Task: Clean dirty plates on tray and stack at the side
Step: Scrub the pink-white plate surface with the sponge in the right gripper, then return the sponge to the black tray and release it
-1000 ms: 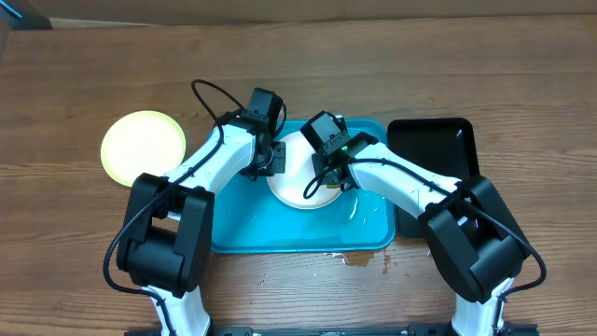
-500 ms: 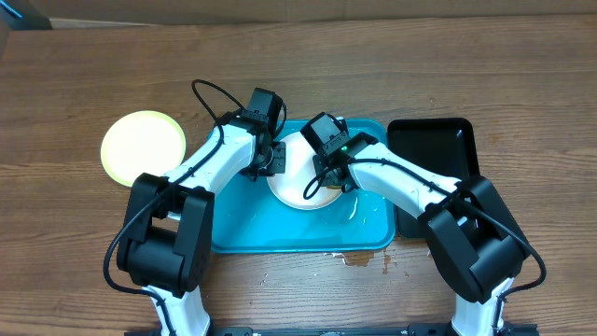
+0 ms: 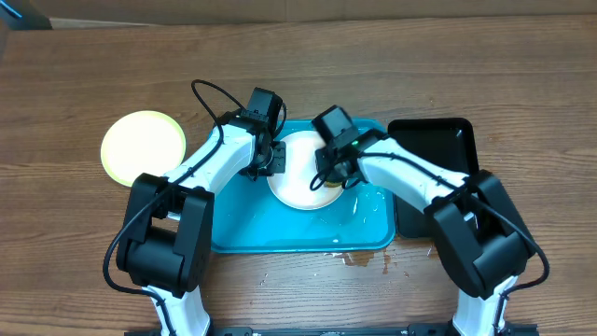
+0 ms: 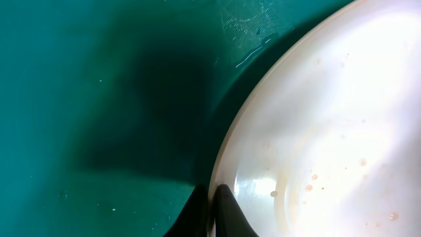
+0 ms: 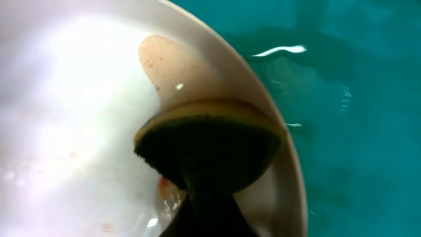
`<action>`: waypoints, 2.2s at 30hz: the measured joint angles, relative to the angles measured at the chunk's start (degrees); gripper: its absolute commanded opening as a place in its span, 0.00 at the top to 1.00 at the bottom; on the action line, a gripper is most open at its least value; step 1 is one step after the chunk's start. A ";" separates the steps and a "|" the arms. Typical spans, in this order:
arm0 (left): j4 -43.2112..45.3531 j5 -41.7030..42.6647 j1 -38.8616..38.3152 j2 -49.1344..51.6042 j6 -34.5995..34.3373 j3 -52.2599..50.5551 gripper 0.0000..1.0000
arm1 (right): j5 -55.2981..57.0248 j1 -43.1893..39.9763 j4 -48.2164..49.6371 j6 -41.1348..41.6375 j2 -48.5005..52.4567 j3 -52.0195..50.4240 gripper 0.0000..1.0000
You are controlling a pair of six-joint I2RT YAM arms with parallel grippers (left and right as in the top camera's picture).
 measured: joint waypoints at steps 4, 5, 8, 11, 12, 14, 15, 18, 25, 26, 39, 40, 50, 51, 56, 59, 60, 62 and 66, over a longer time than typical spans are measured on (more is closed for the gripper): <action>0.00 0.00 0.00 0.00 0.00 0.00 0.95 | -6.99 -1.70 0.74 0.26 0.28 0.00 0.96; 0.00 0.02 0.00 0.00 0.00 0.00 0.94 | -8.17 -1.77 0.85 0.28 0.39 0.00 0.96; 0.00 0.00 0.00 0.00 0.00 0.00 0.94 | -11.32 -1.49 1.05 0.42 0.66 0.00 0.96; 0.00 0.00 0.00 0.00 0.00 0.00 0.93 | -13.75 -0.92 1.14 0.42 0.81 0.00 0.96; 0.00 0.00 0.00 0.00 0.00 0.00 0.93 | -14.36 -0.79 1.16 0.44 0.83 0.00 0.96; 0.00 -0.02 0.00 0.00 0.00 0.00 0.92 | -16.15 -0.46 1.22 0.42 0.96 0.00 0.96; 0.00 -0.02 0.00 0.00 0.00 0.00 0.91 | -17.27 -0.50 1.03 0.46 0.98 0.00 0.96; -0.04 -0.04 0.00 0.00 -0.02 0.00 0.87 | -22.25 -1.49 0.35 -0.09 1.05 0.31 0.96; -0.02 -0.02 0.00 0.00 0.02 0.00 0.82 | -38.34 -12.17 -1.27 -3.02 -1.20 4.79 0.96; -0.04 -0.04 0.00 0.00 0.02 0.00 0.82 | -39.17 -13.62 -2.40 -3.21 -2.14 4.98 0.96; -0.02 -0.04 0.00 0.00 0.02 0.00 0.72 | -25.86 -35.63 -26.53 -10.10 -7.21 5.75 0.96; -0.02 -0.02 0.00 0.00 0.02 0.00 0.72 | -22.99 -36.70 -27.21 -10.27 -7.21 5.70 0.96; -0.04 -0.04 0.00 0.00 0.02 0.00 0.70 | -10.82 -38.29 -23.65 -10.99 -7.21 1.27 0.62; 0.00 -0.04 0.00 0.00 0.02 0.00 0.70 | -10.54 -38.29 -22.91 -11.06 -7.21 0.68 0.58; -0.02 -0.04 0.00 0.00 0.02 0.00 0.69 | -9.51 -38.29 -22.10 -11.54 -7.21 -0.85 0.44; -0.09 -0.04 0.00 0.00 0.00 0.00 0.65 | -9.55 -38.32 -23.26 -11.56 -7.21 -0.26 0.41; -0.17 -0.04 0.00 0.02 0.02 0.00 0.64 | -9.55 -38.34 -24.41 -11.56 -7.21 0.31 0.40; -0.50 -0.04 0.00 0.00 0.04 0.00 0.61 | -9.53 -38.49 -27.32 -11.43 -7.21 2.56 0.34; -0.96 -0.04 0.00 0.02 0.02 0.00 0.58 | -9.68 -40.54 -30.53 -11.32 -7.21 10.71 0.04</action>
